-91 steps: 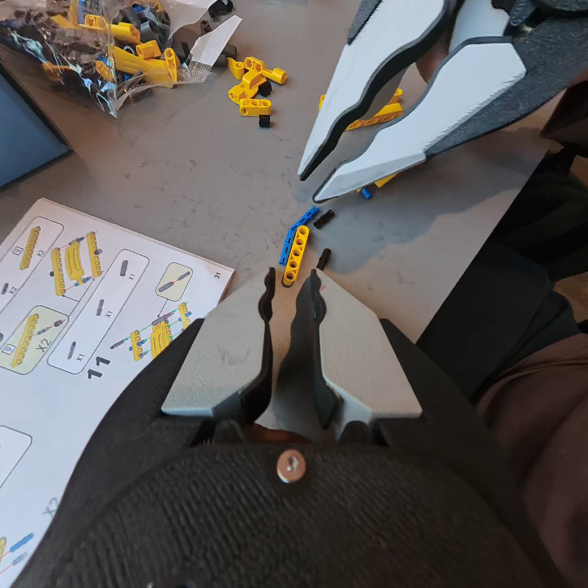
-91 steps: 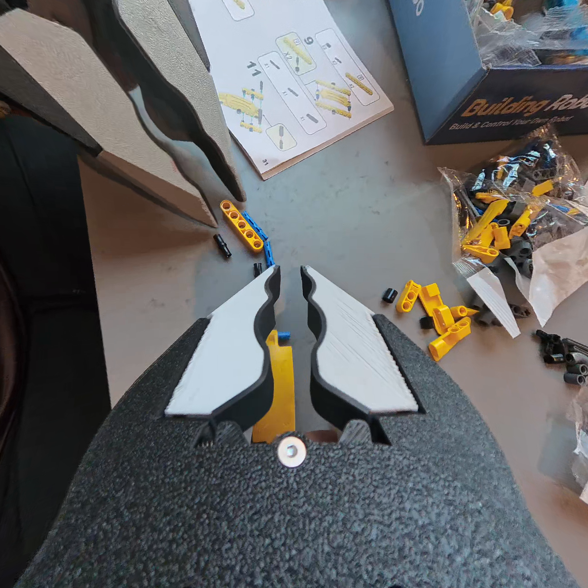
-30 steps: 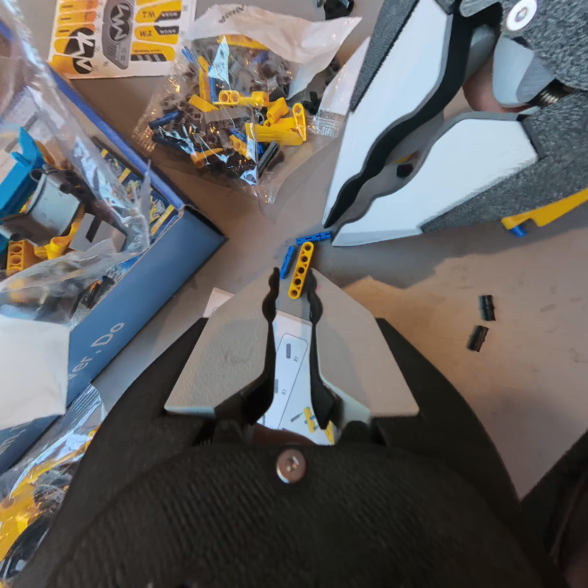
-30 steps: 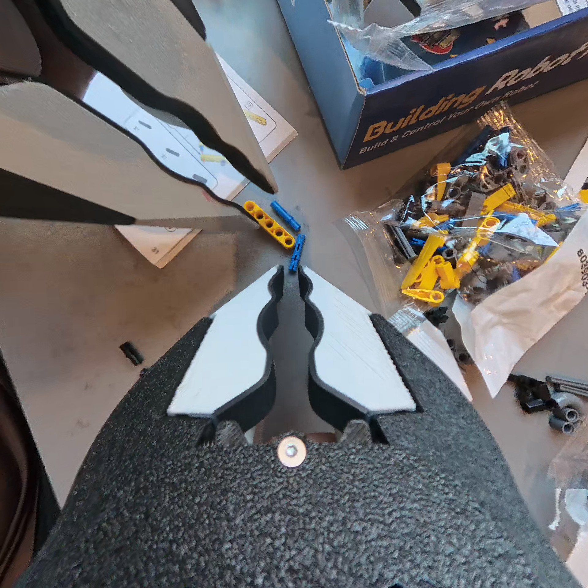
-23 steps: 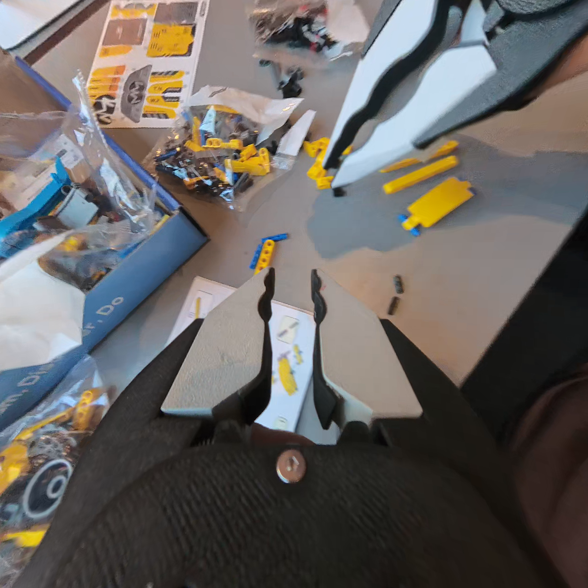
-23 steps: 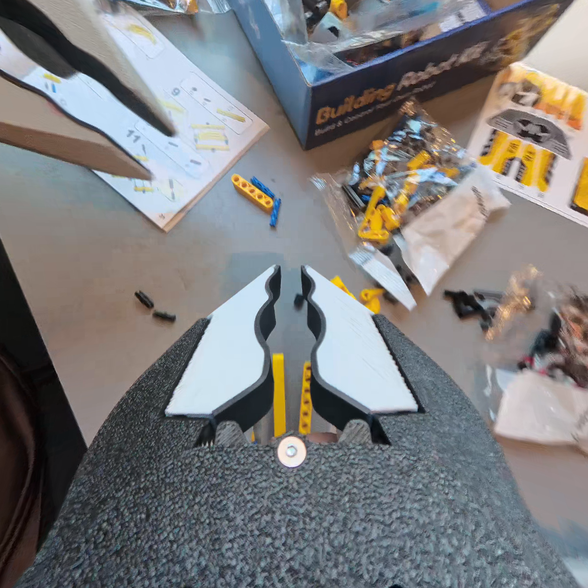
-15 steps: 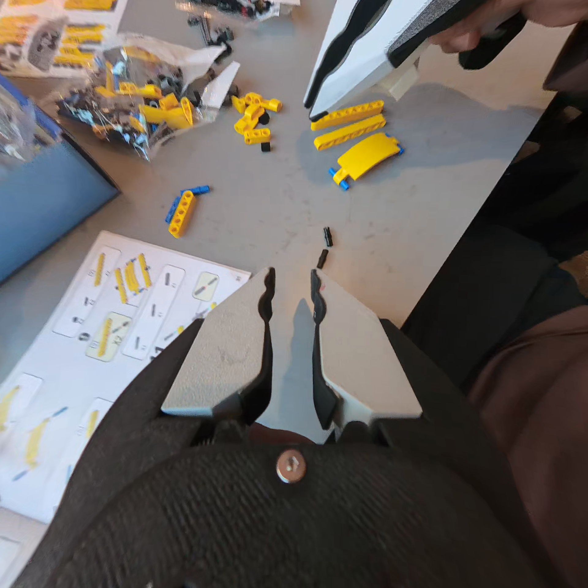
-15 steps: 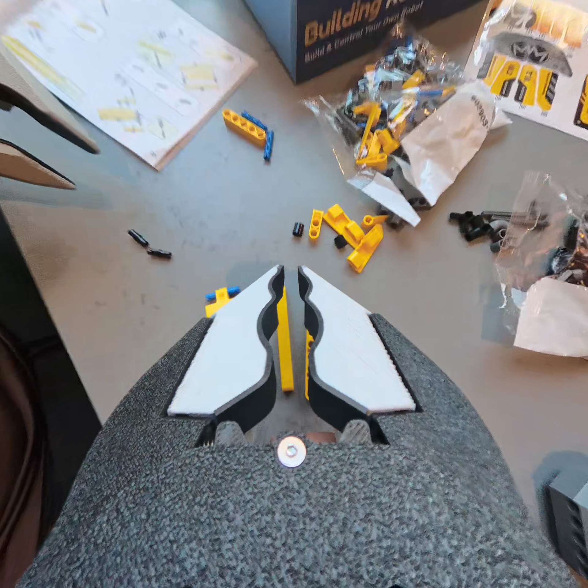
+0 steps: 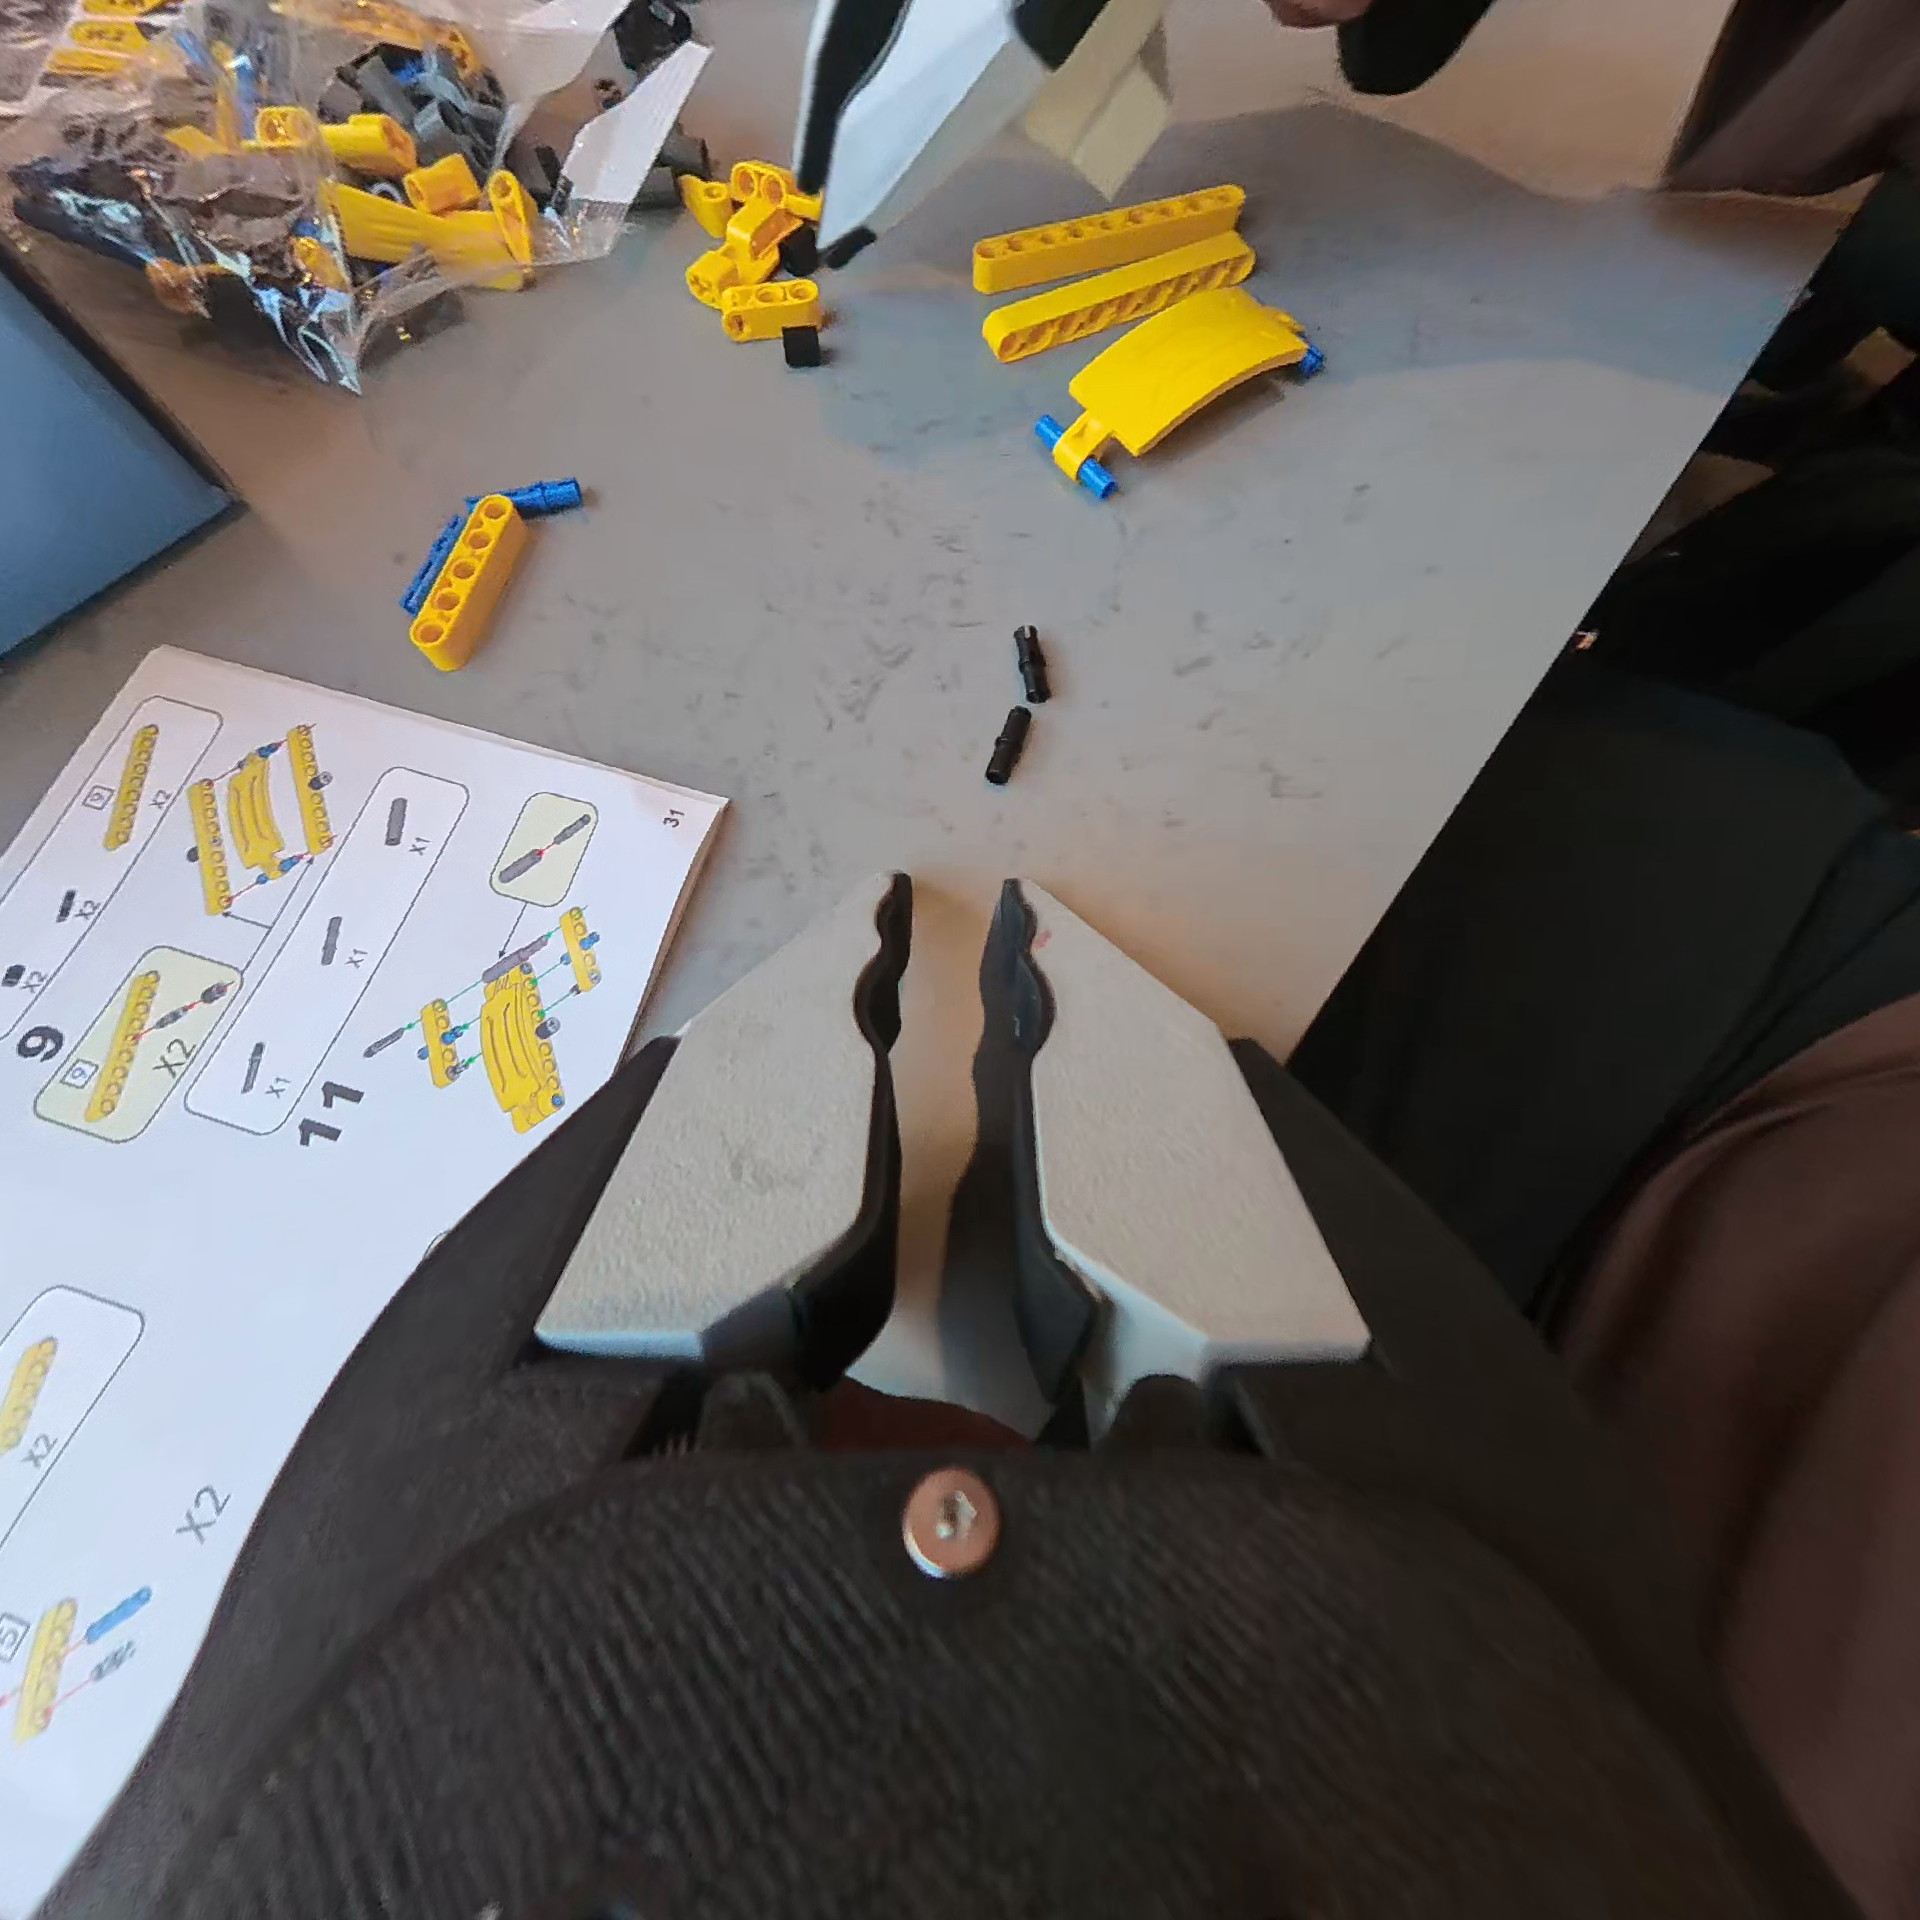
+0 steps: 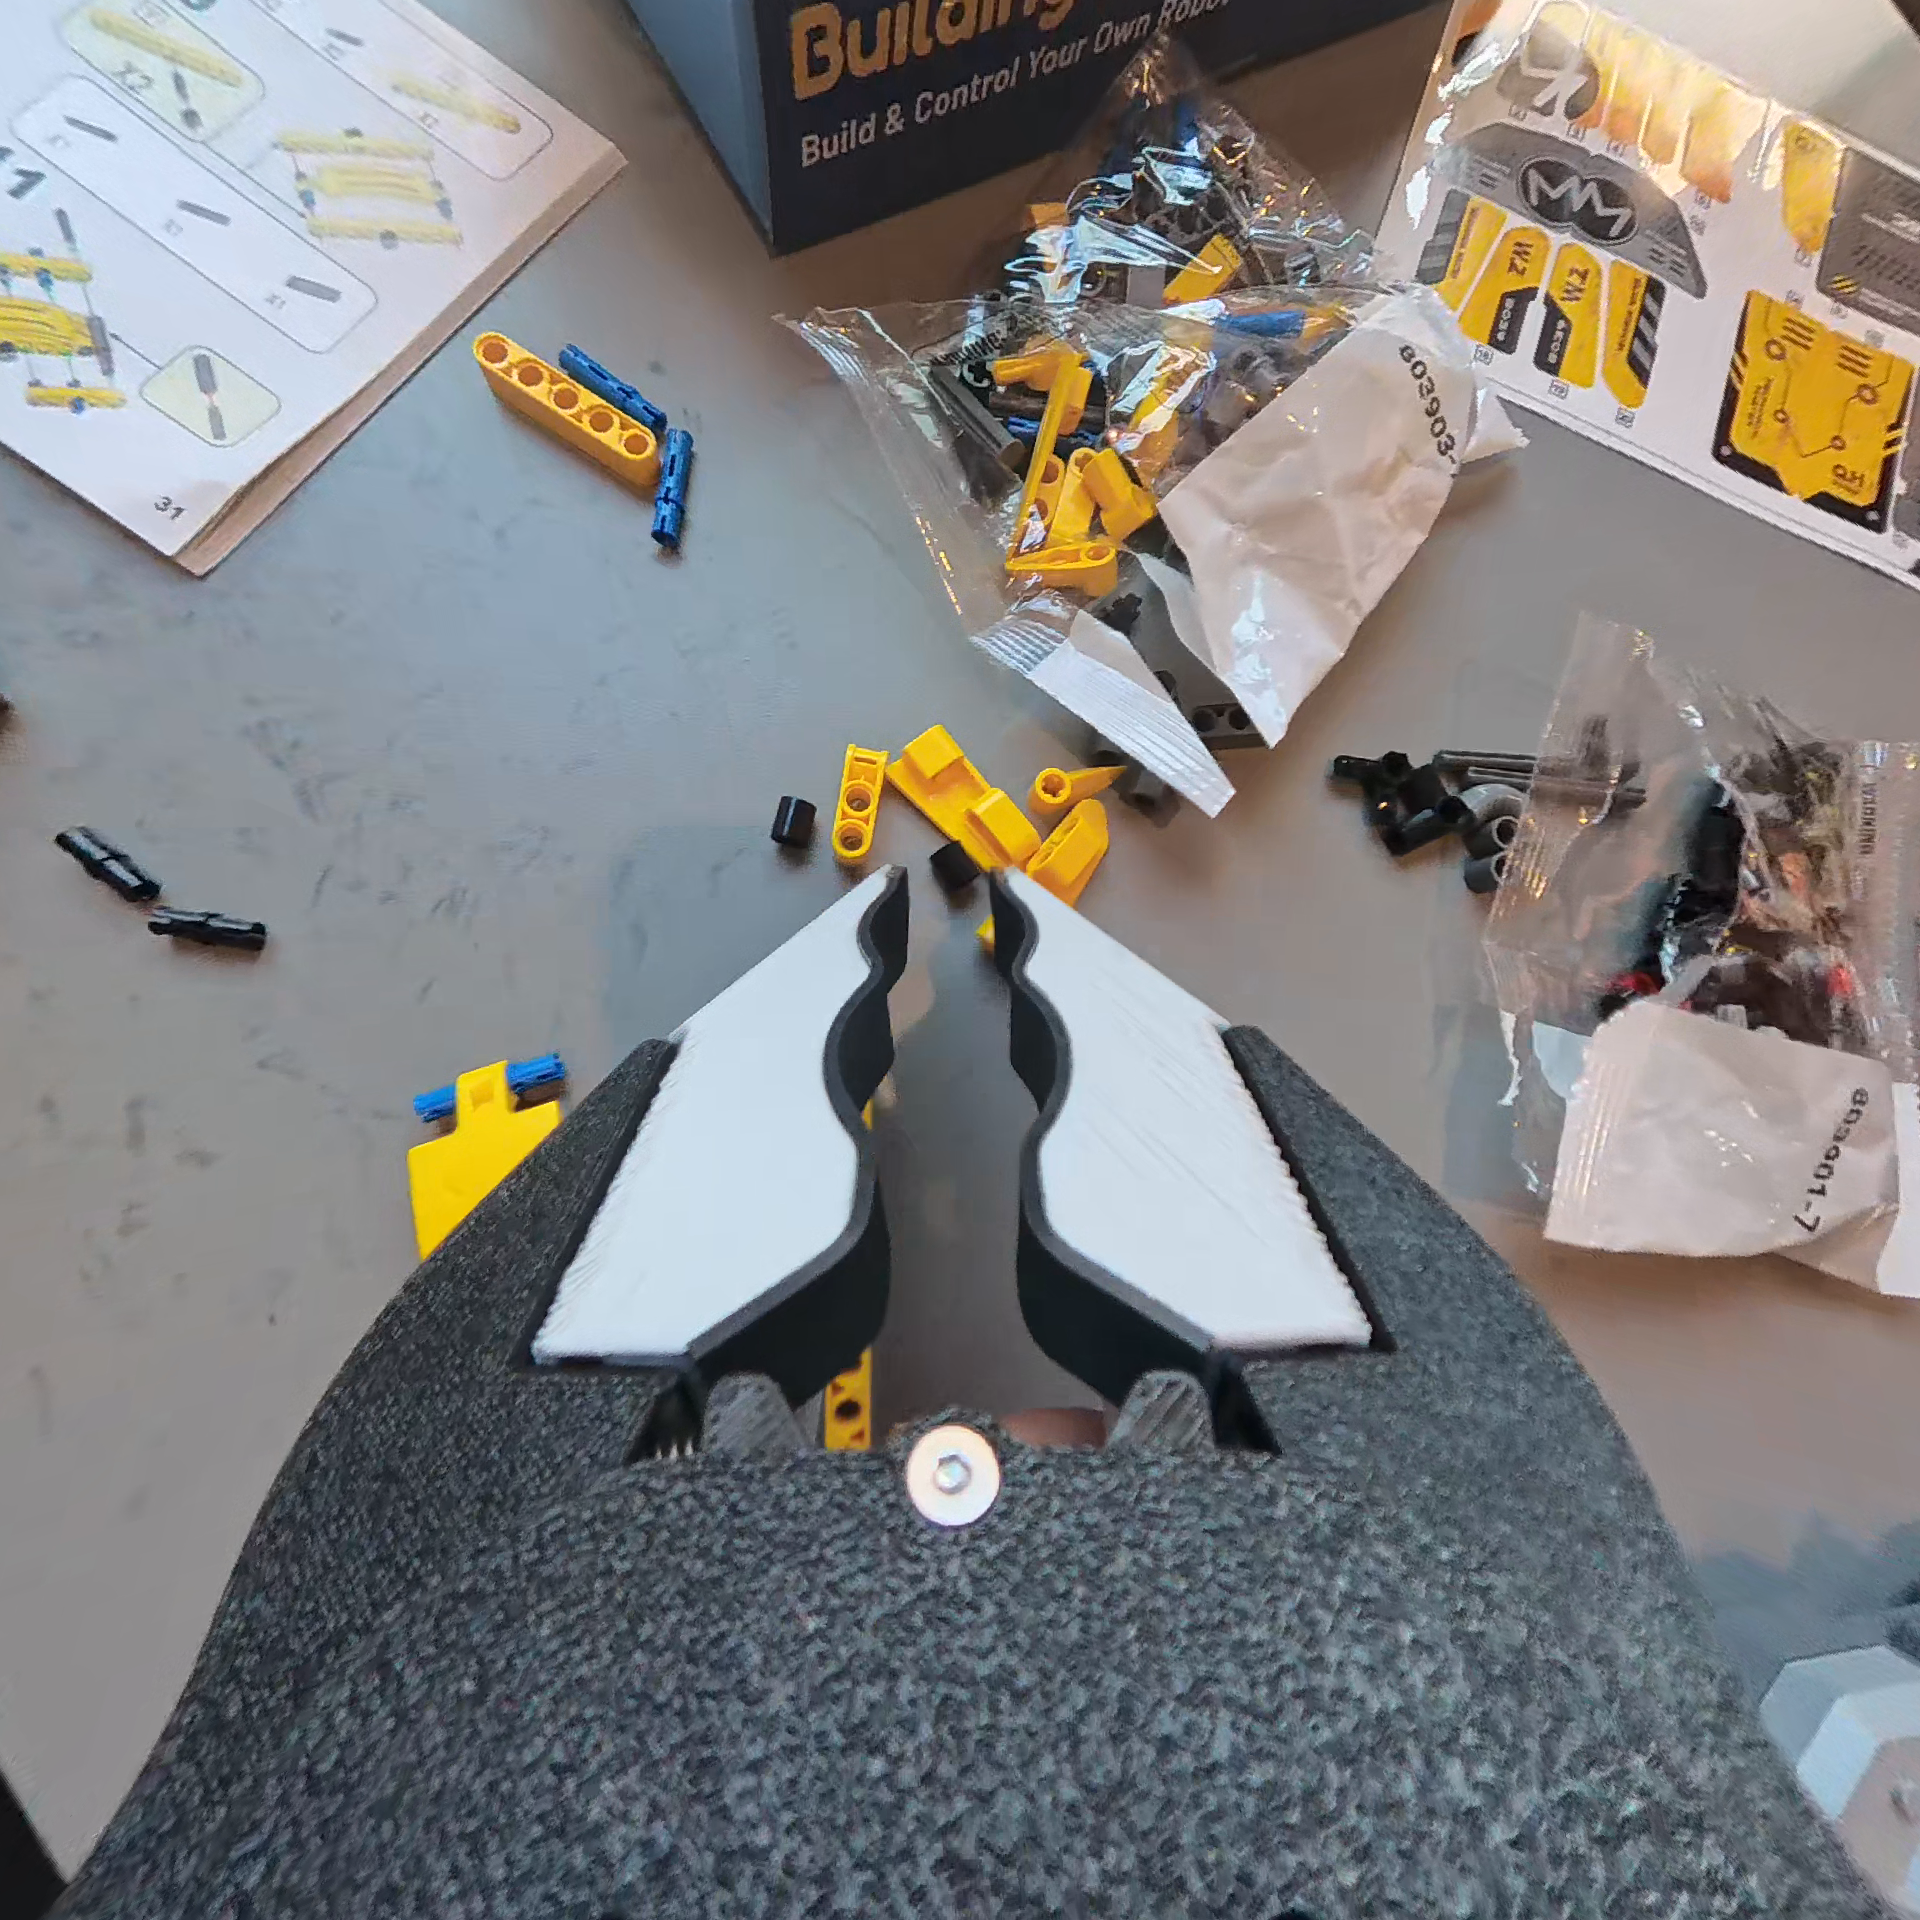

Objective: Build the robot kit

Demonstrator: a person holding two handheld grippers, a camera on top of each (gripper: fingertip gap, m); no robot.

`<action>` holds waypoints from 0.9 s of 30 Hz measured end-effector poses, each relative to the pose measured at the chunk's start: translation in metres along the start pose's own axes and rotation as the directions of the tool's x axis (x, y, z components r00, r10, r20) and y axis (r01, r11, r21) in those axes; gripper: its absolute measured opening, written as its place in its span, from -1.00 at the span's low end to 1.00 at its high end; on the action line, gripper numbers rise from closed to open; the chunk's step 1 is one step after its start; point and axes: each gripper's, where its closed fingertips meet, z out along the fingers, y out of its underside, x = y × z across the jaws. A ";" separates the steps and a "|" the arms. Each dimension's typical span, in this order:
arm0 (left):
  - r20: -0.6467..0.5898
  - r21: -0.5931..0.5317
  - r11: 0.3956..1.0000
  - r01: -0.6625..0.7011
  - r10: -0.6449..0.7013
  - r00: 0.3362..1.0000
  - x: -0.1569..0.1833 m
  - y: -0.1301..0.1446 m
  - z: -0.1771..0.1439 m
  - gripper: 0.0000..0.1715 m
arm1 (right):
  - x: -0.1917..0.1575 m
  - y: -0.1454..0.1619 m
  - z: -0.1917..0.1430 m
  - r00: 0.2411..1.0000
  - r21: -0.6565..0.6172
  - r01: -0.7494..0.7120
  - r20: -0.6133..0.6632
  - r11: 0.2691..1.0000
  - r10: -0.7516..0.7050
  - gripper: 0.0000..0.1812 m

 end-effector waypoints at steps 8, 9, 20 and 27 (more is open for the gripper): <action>-0.062 0.015 0.999 0.045 -0.044 0.997 0.003 -0.002 -0.002 -0.85 | 0.001 0.000 0.009 0.999 -0.020 0.028 0.043 0.999 -0.027 -0.87; -0.066 0.016 0.999 0.048 -0.047 0.997 0.003 -0.002 -0.002 -0.85 | 0.000 0.001 0.009 0.998 -0.021 0.032 0.052 0.999 -0.030 -0.88; -0.084 0.017 0.998 0.061 -0.060 0.995 0.003 -0.002 -0.002 -0.85 | -0.024 0.012 -0.009 0.967 -0.028 0.173 0.197 0.985 -0.164 -0.93; -0.093 0.017 0.998 0.060 -0.058 0.994 0.004 -0.002 -0.002 -0.86 | -0.033 0.009 -0.019 0.955 -0.013 0.174 0.248 0.985 -0.166 -0.87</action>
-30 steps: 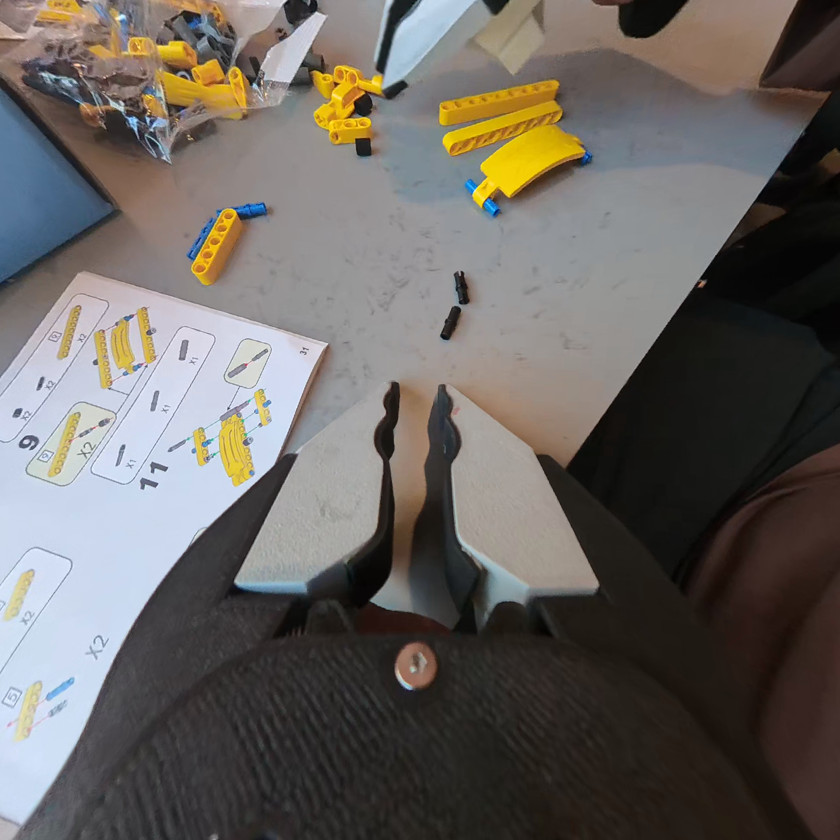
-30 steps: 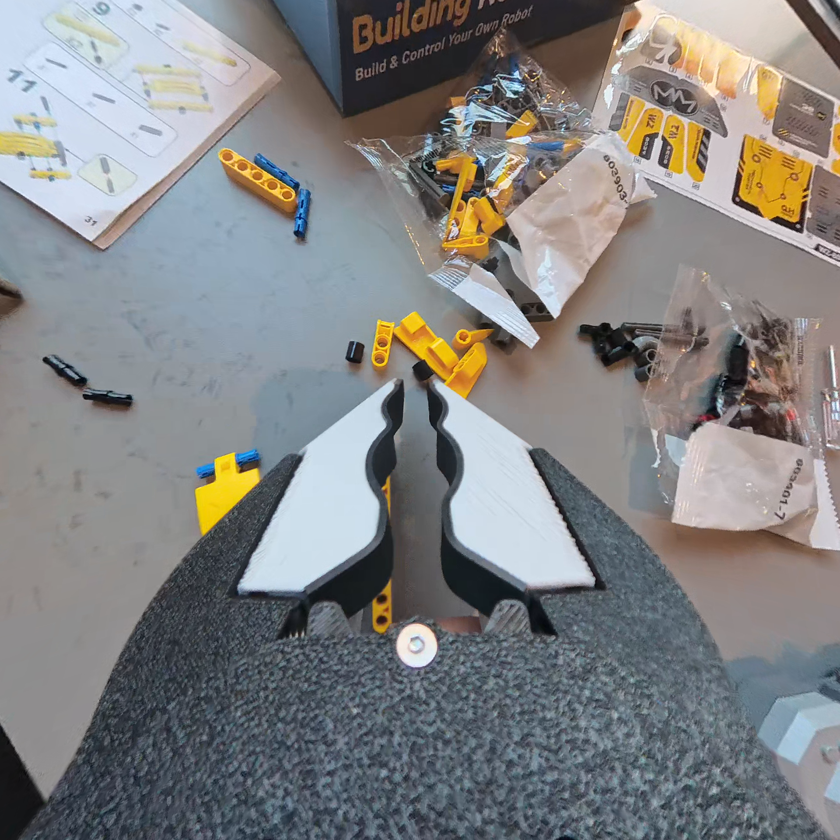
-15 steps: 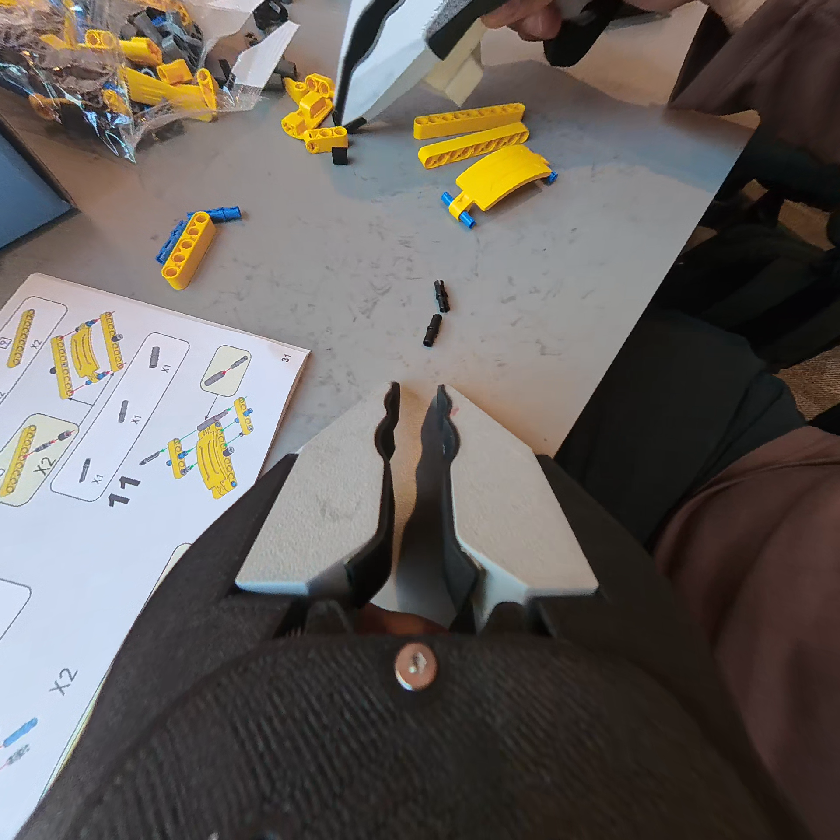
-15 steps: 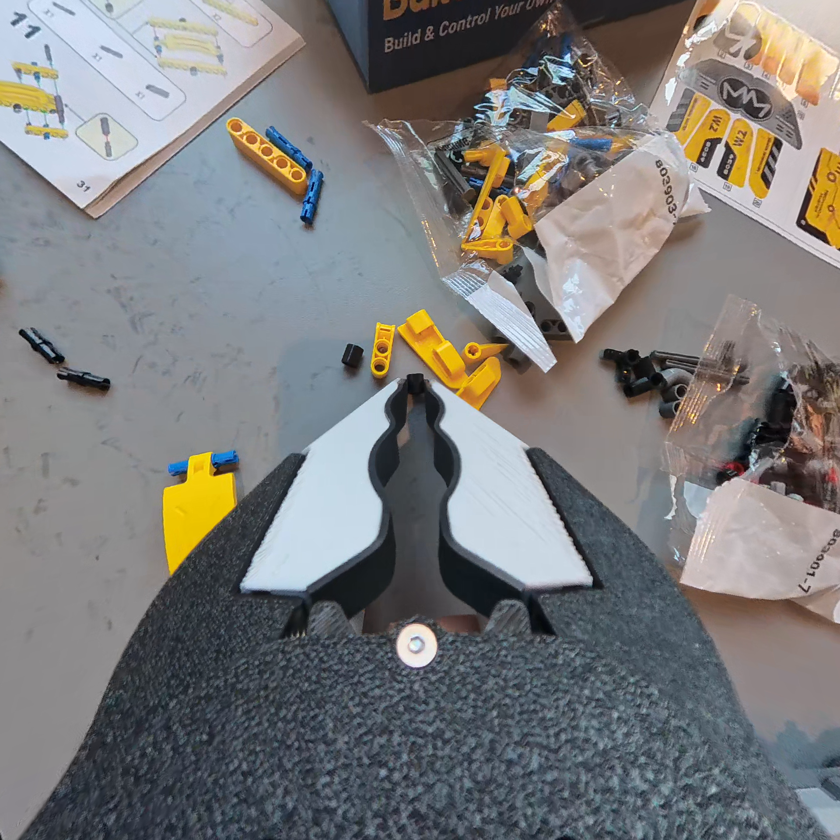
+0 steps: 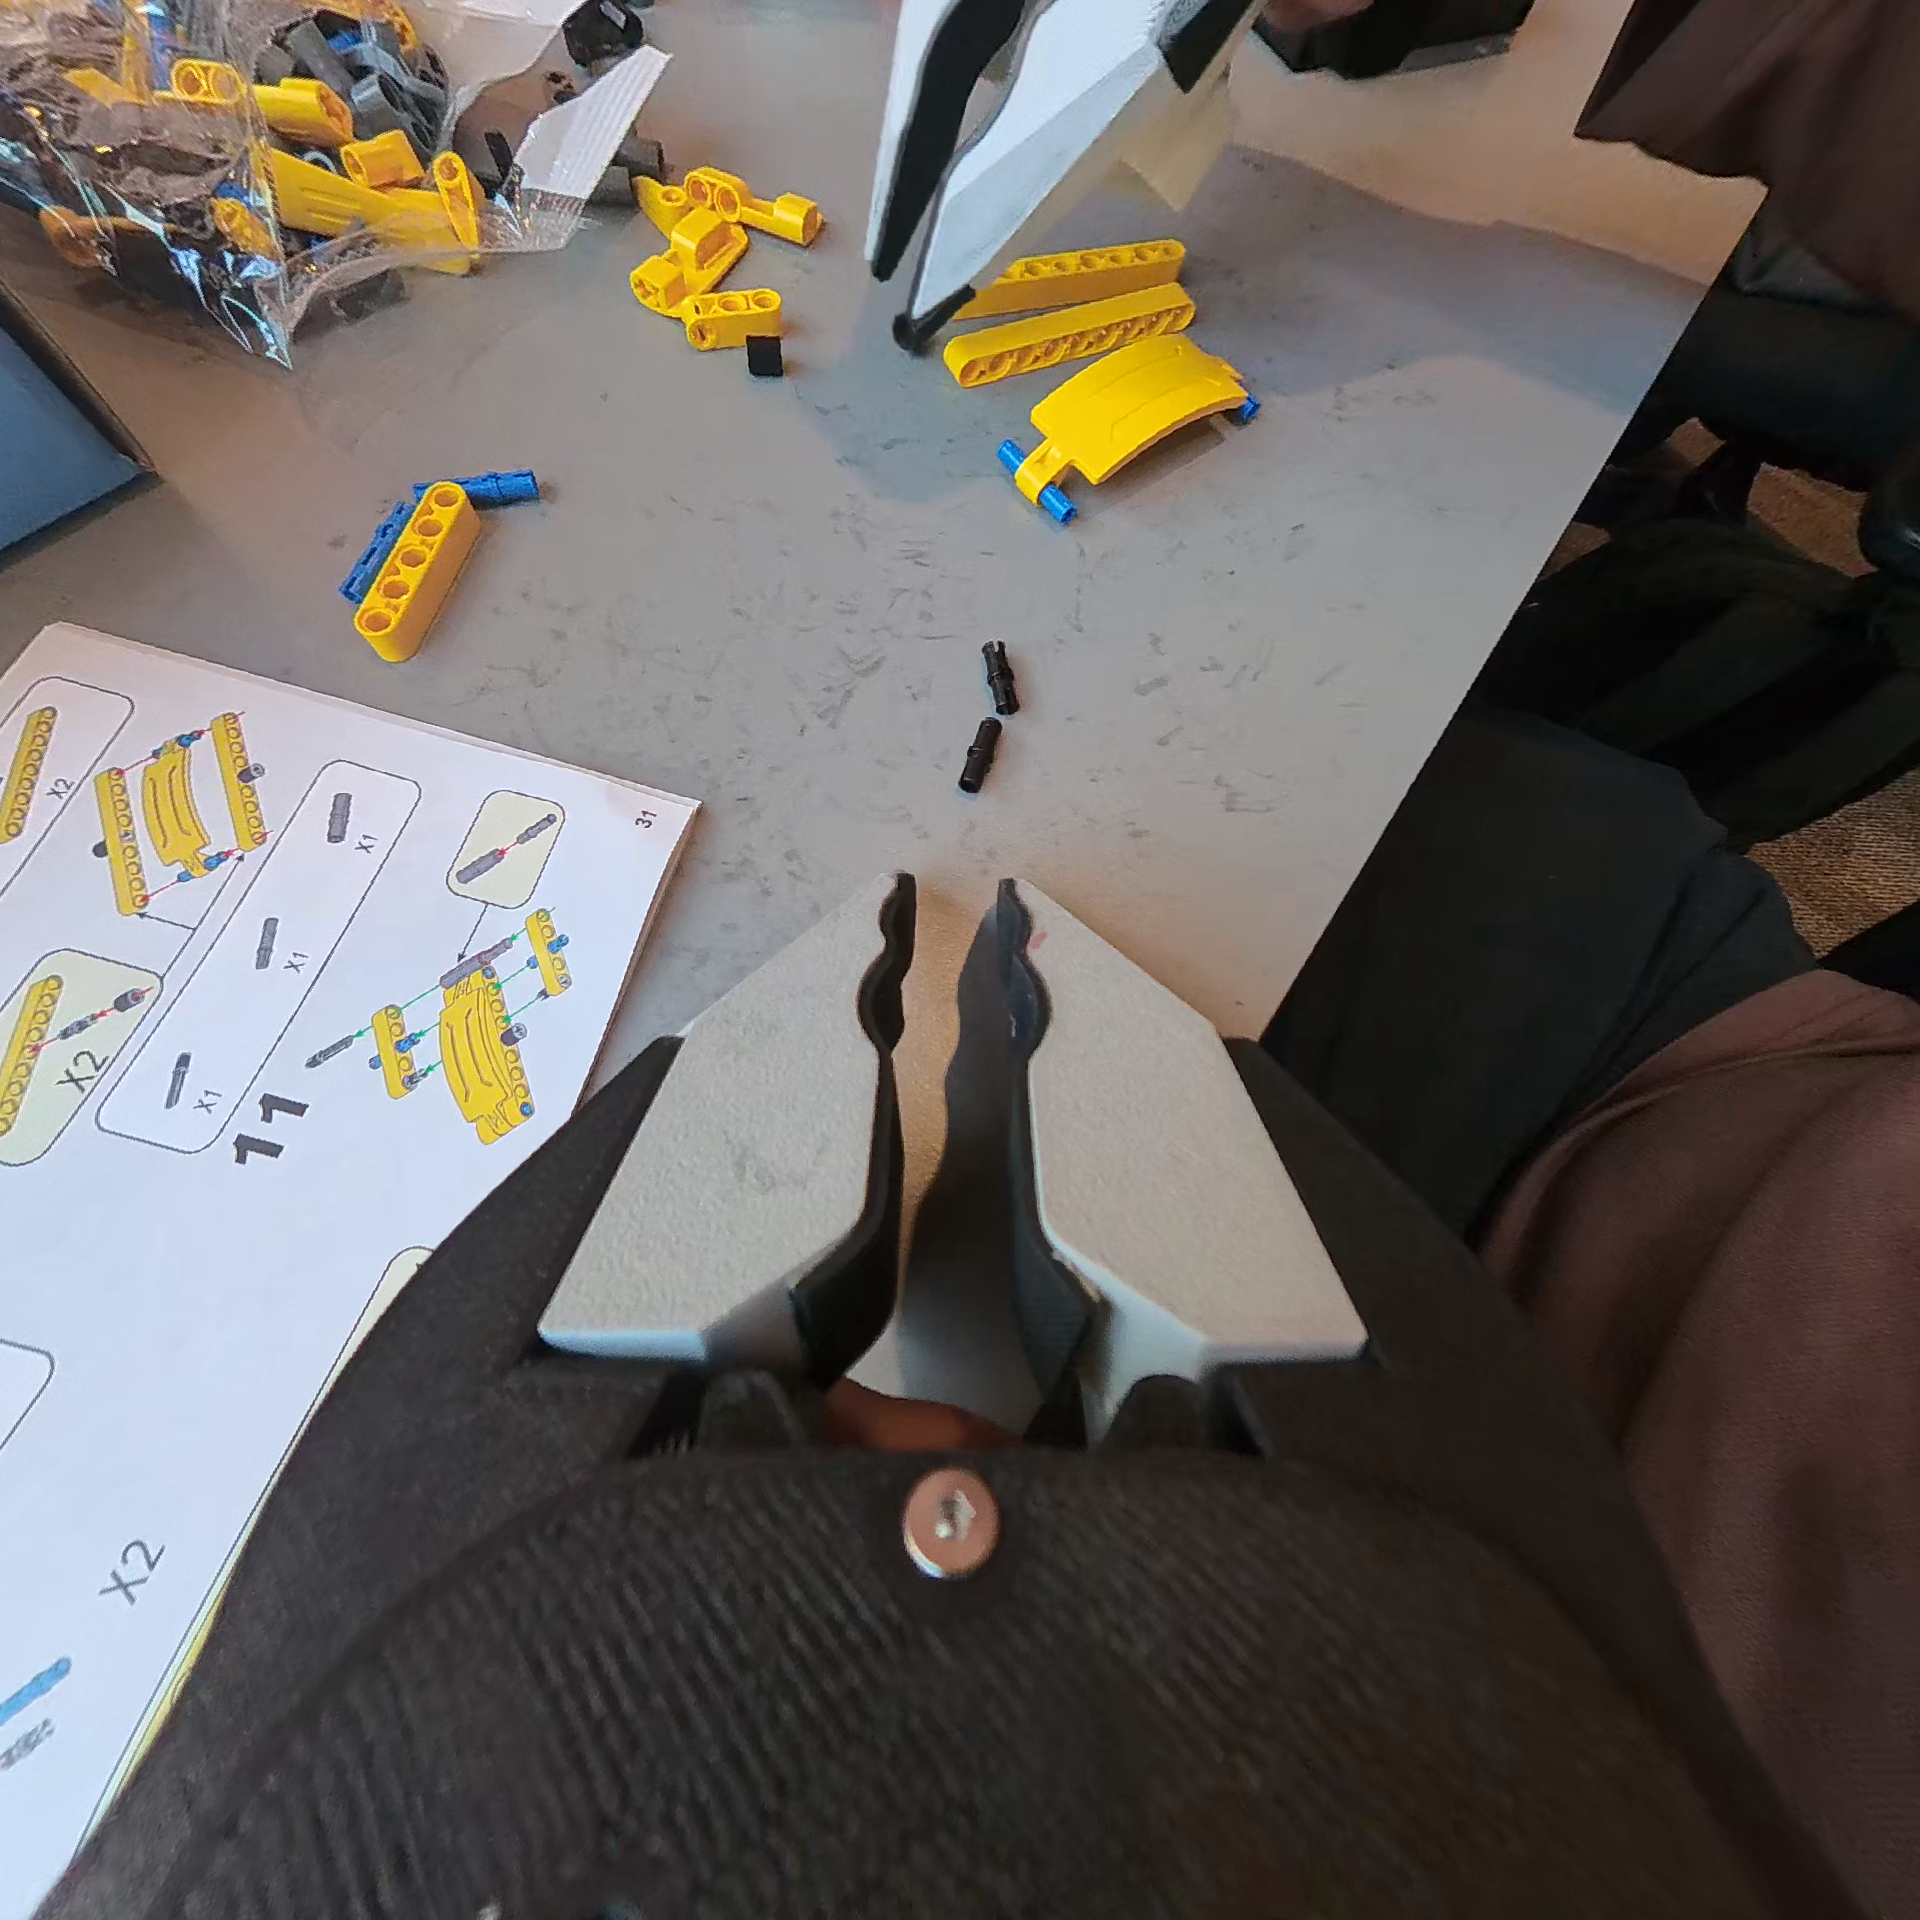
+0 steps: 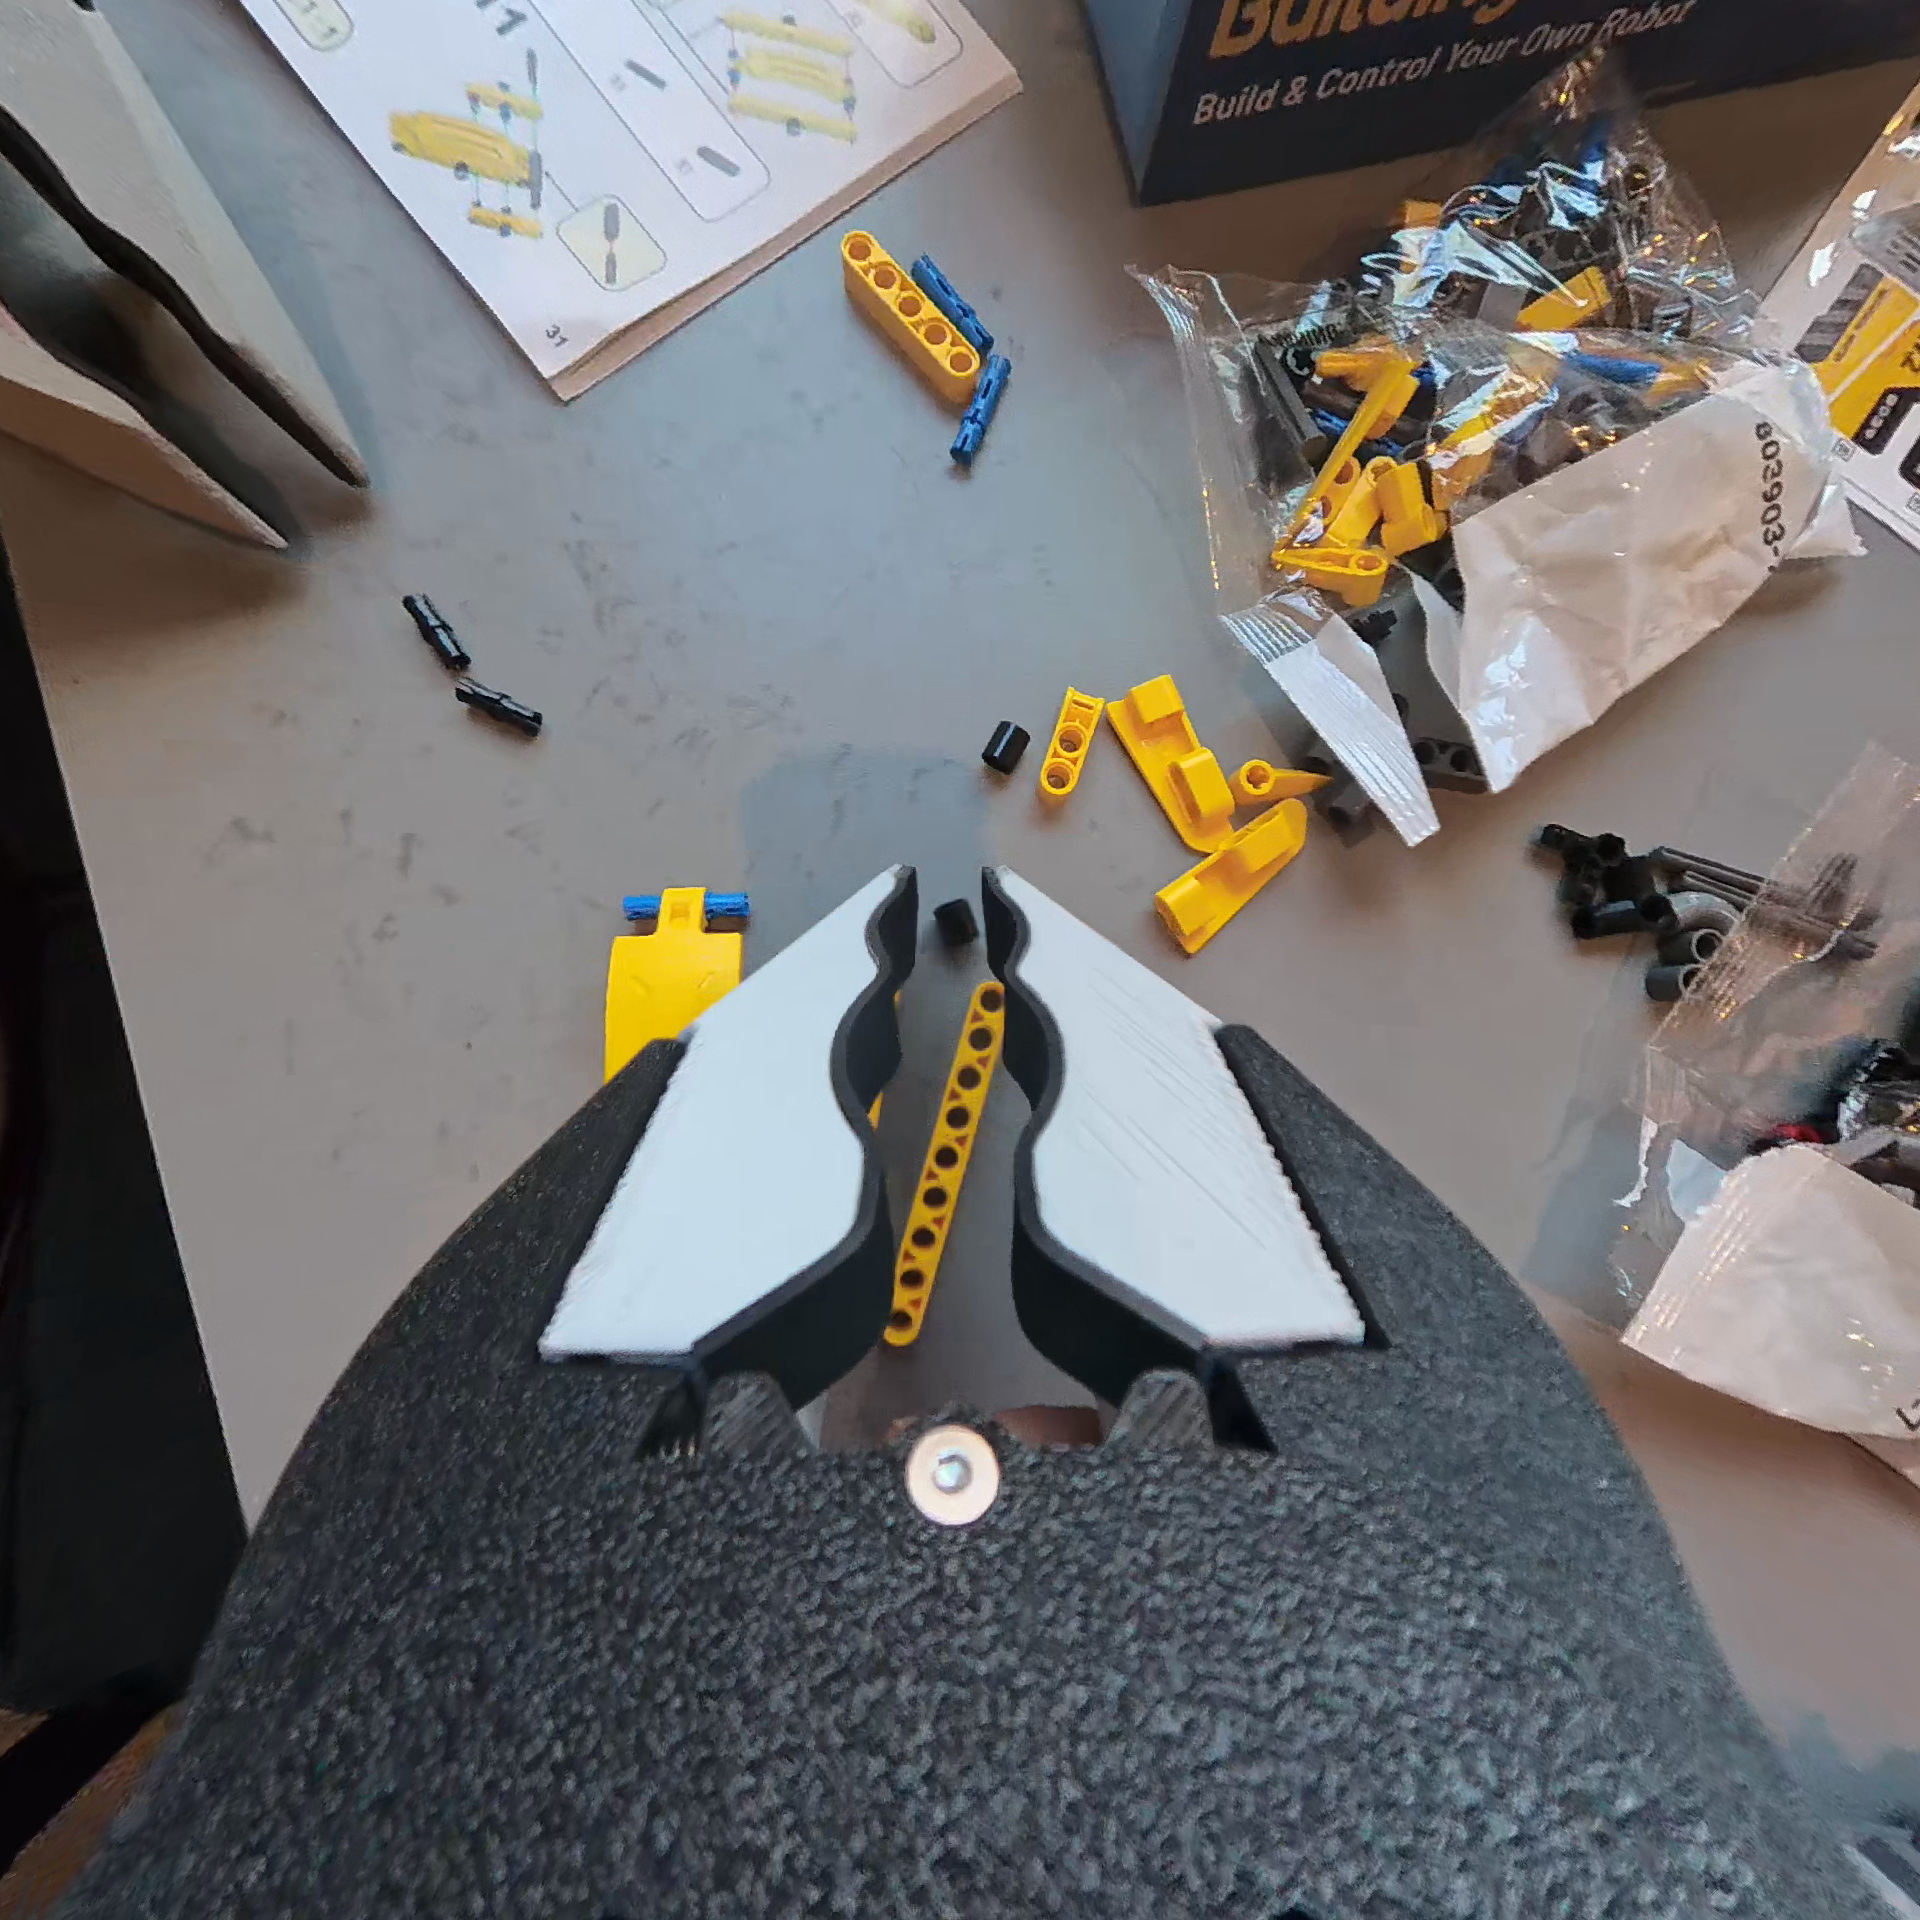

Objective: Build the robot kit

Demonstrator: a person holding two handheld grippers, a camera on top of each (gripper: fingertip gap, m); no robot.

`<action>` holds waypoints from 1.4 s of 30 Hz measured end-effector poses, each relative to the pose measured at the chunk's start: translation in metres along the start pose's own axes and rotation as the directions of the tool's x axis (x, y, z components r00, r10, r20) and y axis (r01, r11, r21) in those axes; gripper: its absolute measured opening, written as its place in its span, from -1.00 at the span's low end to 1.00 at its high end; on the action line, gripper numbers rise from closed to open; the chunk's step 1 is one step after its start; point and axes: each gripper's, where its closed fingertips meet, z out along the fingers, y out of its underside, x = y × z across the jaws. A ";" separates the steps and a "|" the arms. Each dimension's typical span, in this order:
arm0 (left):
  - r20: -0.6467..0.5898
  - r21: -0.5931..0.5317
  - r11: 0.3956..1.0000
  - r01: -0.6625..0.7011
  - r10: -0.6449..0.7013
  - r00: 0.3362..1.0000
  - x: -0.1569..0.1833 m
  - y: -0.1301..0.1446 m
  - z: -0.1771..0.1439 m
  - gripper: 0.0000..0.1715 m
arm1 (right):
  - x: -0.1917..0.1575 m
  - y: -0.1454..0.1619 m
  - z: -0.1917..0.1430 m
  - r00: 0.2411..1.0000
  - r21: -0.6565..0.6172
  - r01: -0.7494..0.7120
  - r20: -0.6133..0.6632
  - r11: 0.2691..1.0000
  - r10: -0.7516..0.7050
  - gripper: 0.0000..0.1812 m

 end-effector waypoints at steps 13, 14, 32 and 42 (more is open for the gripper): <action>-0.003 0.001 1.000 -0.003 0.003 1.000 0.000 0.000 0.000 -0.86 | 0.010 -0.025 0.017 0.989 0.068 -0.037 -0.139 0.997 0.047 -0.89; -0.003 0.001 1.000 -0.003 0.003 1.000 0.000 0.000 0.000 -0.86 | 0.012 -0.024 0.019 0.987 0.063 -0.035 -0.155 0.997 0.045 -0.89; -0.008 0.002 1.000 0.001 -0.001 1.000 0.000 0.000 0.000 -0.86 | 0.017 -0.015 -0.005 0.988 0.065 -0.095 -0.112 0.993 0.102 -0.94; -0.007 0.002 1.000 0.001 -0.001 1.000 0.000 0.000 0.000 -0.87 | 0.004 -0.008 -0.005 0.993 0.042 -0.111 -0.024 0.993 0.112 -0.94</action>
